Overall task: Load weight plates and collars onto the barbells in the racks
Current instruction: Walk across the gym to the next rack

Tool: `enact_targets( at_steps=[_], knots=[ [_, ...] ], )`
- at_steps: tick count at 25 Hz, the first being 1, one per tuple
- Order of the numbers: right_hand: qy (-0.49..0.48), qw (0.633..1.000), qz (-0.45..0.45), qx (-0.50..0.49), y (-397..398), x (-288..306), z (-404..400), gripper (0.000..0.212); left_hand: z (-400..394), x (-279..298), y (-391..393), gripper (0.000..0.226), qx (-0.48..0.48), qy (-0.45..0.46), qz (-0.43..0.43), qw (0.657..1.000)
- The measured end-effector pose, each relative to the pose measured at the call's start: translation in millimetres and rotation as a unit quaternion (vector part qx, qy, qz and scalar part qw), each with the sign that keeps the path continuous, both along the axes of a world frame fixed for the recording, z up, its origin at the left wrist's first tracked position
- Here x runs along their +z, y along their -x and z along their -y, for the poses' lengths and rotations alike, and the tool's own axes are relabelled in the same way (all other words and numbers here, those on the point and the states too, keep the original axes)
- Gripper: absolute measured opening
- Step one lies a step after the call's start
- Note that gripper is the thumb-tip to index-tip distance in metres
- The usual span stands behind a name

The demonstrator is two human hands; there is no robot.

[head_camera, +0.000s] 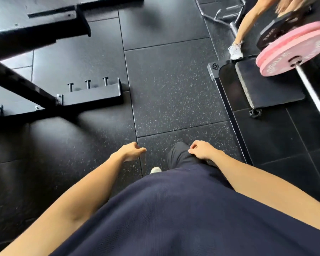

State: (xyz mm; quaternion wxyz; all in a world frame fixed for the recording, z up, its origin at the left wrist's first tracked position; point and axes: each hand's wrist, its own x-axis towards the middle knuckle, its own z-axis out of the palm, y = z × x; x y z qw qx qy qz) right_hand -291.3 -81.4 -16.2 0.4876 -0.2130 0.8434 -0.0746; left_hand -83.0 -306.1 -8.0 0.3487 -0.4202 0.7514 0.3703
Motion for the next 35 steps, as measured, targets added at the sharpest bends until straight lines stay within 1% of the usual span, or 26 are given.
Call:
enact_targets(
  at_steps=[4, 8, 10, 12, 15, 19, 22, 24, 26, 28, 30, 33, 35],
  knots=[
    [-0.013, 0.999, 0.013, 0.030, 90, -11, 70, 0.013, 60, -9, 88, 0.058, -0.011, -0.018, 0.015, 1.000],
    [-0.014, 0.999, 0.019, 0.045, 198, -19, 145, 0.018, 125, -16, 184, 0.046, 0.003, -0.017, 0.040, 0.999],
    [-0.008, 0.999, 0.025, 0.045, 255, -11, 182, 0.020, 157, -8, 232, 0.049, 0.007, -0.015, 0.046, 0.999],
    [-0.008, 0.998, 0.025, 0.051, 308, -3, 218, 0.022, 190, -2, 275, 0.054, 0.033, -0.007, 0.037, 0.999],
    [-0.016, 0.997, 0.035, 0.063, 365, -1, 266, 0.024, 232, 0, 332, 0.054, 0.065, -0.001, 0.008, 0.998],
    [-0.036, 0.995, 0.043, 0.080, 431, -12, 343, 0.027, 300, -15, 403, 0.056, 0.064, -0.024, 0.025, 0.997],
    [-0.049, 0.994, 0.051, 0.085, 483, -23, 410, 0.027, 366, -29, 453, 0.055, 0.057, -0.055, 0.028, 0.996],
    [-0.057, 0.994, 0.055, 0.076, 522, -31, 463, 0.026, 431, -30, 490, 0.055, 0.040, -0.058, 0.028, 0.997],
    [-0.055, 0.995, 0.049, 0.064, 563, -28, 523, 0.024, 503, -23, 527, 0.055, 0.034, -0.038, 0.028, 0.998],
    [-0.035, 0.998, 0.037, 0.047, 601, -19, 584, 0.016, 569, -13, 561, 0.054, 0.040, -0.013, 0.014, 0.999],
    [-0.012, 0.999, 0.025, 0.028, 631, -11, 633, 0.012, 619, -7, 590, 0.054, 0.050, -0.011, 0.004, 0.999],
    [-0.016, 0.999, 0.022, 0.031, 679, -7, 707, 0.018, 690, -8, 638, 0.054, 0.041, -0.016, 0.005, 0.999],
    [-0.025, 0.998, 0.030, 0.045, 717, -9, 757, 0.021, 735, -11, 673, 0.053, 0.054, -0.012, 0.010, 0.998]
  ],
)
